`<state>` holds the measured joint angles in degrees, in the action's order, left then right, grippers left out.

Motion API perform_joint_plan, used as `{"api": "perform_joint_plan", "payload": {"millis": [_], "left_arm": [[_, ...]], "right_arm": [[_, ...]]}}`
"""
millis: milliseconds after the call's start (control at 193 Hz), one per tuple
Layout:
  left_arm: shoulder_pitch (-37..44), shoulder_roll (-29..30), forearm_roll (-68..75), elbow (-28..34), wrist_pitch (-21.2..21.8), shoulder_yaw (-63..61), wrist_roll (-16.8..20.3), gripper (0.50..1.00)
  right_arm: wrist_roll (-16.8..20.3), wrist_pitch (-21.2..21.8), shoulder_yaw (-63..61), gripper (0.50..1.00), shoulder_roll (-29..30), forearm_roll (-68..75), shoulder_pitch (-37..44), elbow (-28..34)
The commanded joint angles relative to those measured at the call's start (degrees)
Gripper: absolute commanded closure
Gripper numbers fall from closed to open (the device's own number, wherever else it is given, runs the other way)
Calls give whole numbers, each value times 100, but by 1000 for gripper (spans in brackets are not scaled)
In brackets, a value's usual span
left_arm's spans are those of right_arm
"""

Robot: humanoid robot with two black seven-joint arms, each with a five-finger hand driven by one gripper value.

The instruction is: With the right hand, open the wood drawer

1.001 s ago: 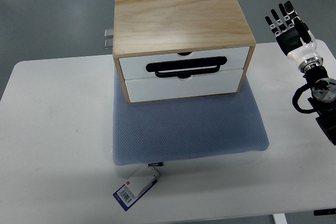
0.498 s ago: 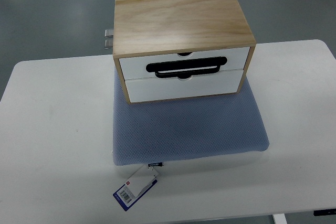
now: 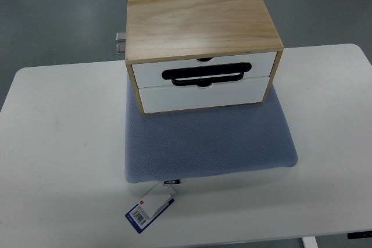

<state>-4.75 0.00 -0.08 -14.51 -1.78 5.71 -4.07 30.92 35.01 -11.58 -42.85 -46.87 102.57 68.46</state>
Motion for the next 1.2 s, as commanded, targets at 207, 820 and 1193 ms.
{"api": "perform_joint_plan", "payload": {"millis": [207,820,1193], "left_arm": [[1,0,-1,0,2,0,3,500],[1,0,-1,44,2,0,3,500],[9,0,-1,62,2,-17,3,500]], "right_arm": [[408,-1,411,564,146,1409,53,1547],[408,-1831,806,562,1306,2727,-404,1978],[408,-2024,1000,562,1385,2121,-870,1899]]}}
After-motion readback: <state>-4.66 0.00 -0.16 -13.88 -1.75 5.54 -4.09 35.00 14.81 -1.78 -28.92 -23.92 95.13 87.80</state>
